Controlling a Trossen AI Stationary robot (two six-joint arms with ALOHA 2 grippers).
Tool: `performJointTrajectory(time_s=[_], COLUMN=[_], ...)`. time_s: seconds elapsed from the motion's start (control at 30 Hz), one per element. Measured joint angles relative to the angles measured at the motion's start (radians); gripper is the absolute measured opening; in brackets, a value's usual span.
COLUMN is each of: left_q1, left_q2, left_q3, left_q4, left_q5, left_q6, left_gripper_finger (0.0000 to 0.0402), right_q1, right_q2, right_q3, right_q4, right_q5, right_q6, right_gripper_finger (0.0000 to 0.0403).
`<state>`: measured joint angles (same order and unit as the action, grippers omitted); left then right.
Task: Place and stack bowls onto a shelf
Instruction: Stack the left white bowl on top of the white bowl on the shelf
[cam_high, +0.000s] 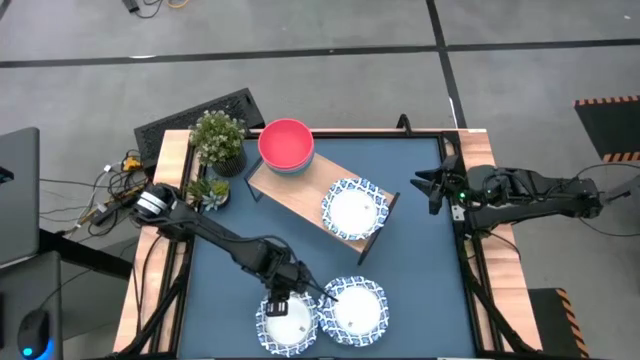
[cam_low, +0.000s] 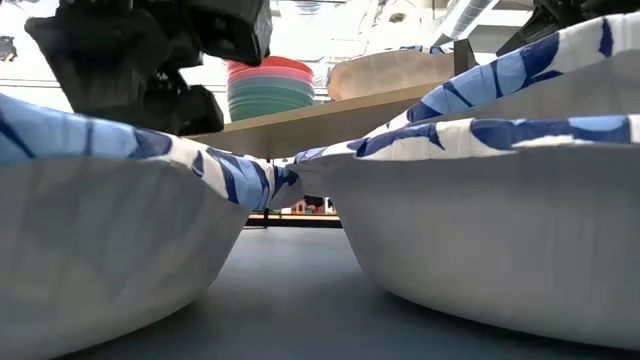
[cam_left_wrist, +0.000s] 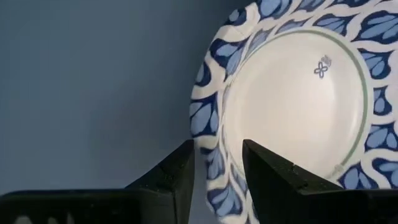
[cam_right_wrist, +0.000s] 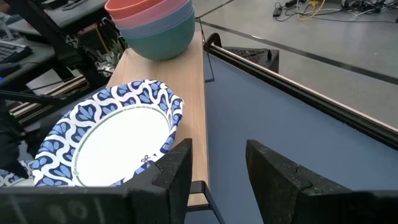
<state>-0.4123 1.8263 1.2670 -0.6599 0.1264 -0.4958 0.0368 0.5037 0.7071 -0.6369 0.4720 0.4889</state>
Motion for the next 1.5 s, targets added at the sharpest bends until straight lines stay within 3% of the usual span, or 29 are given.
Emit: performJointTrajectory(time_s=[0.27, 0.5, 0.63, 0.83, 1.03, 1.17, 1.33, 1.5], left_q1=[0.0, 0.002, 0.003, 0.003, 0.005, 0.015, 0.026, 0.026], left_q2=[0.0, 0.006, 0.006, -0.046, -0.218, -0.358, -0.506, -0.572], left_q3=[-0.044, -0.046, -0.046, -0.046, -0.046, -0.046, -0.045, -0.045], left_q4=[0.051, 0.049, 0.039, -0.016, -0.051, -0.058, -0.049, 0.042], left_q5=[0.022, 0.057, 0.075, 0.172, 0.15, -0.01, -0.392, -0.716], left_q6=[-0.001, 0.013, 0.008, -0.101, -0.33, -0.57, -0.945, -1.176], left_gripper_finger=[0.0113, 0.0018, 0.0006, 0.0001, 0.0, 0.0, 0.0, 0.0], right_q1=[0.0, 0.0, 0.0, 0.0, 0.0, 0.0, 0.0, 0.0], right_q2=[0.0, 0.0, 0.0, 0.0, 0.0, 0.0, 0.0, 0.0], right_q3=[0.0, 0.0, 0.0, 0.0, 0.0, 0.0, 0.0, 0.0], right_q4=[0.0, -0.002, -0.002, -0.002, -0.003, -0.004, -0.005, -0.007], right_q5=[0.0, 0.0, 0.0, 0.0, 0.0, 0.0, 0.0, 0.0], right_q6=[0.0, 0.0, 0.0, 0.0, 0.0, 0.0, 0.001, 0.001], right_gripper_finger=[0.0177, 0.0177, 0.0177, 0.0177, 0.0177, 0.0177, 0.0177, 0.0177])
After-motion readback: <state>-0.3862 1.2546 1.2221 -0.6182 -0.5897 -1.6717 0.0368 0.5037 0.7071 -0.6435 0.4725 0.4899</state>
